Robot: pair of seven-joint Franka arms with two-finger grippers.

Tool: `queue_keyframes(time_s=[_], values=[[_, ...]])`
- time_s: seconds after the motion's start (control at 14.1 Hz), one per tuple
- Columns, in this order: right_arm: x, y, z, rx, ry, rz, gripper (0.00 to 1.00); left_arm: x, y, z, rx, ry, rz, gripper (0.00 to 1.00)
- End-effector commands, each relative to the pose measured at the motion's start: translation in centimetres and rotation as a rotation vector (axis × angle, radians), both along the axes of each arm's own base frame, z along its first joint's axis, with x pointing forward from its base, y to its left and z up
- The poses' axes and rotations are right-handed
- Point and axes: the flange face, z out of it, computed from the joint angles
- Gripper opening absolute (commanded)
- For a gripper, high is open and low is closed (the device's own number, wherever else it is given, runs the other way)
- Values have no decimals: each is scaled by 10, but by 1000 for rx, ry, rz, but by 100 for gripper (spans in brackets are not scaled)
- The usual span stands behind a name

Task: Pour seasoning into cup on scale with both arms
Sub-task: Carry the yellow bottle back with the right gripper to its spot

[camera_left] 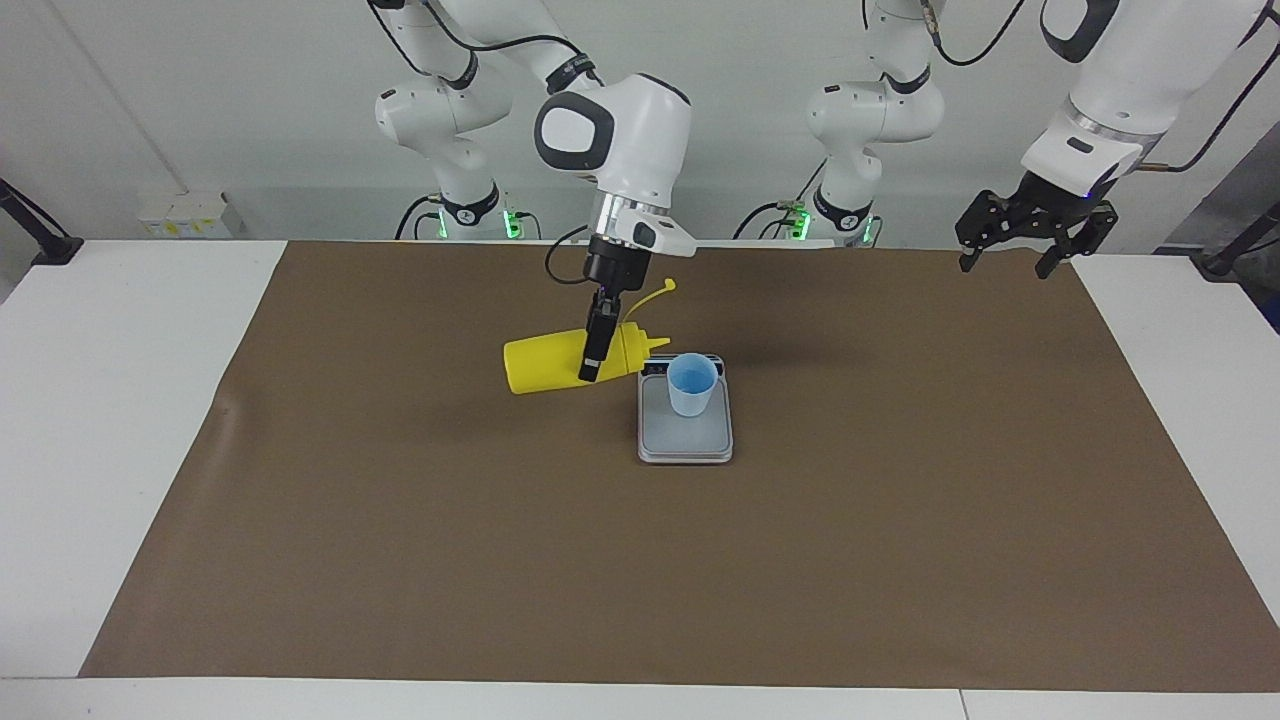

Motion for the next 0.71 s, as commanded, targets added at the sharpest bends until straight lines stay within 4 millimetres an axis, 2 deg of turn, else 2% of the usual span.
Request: queue_keyframes(time_s=[0.0,0.07,0.28,0.42,0.64], values=[[7,-47,21,190,82,-117,0,-9,4,2,13,5,-2,100],[14,-70,27,271,121,-155,0,-9,4,2,12,5,0,100],[38,-143,28,482,229,-179,0,-9,4,2,12,5,0,100],[46,-195,16,630,273,-188,0,-9,4,2,12,5,0,100],[46,-267,-2,784,269,-154,0,-9,4,2,13,5,-2,100]])
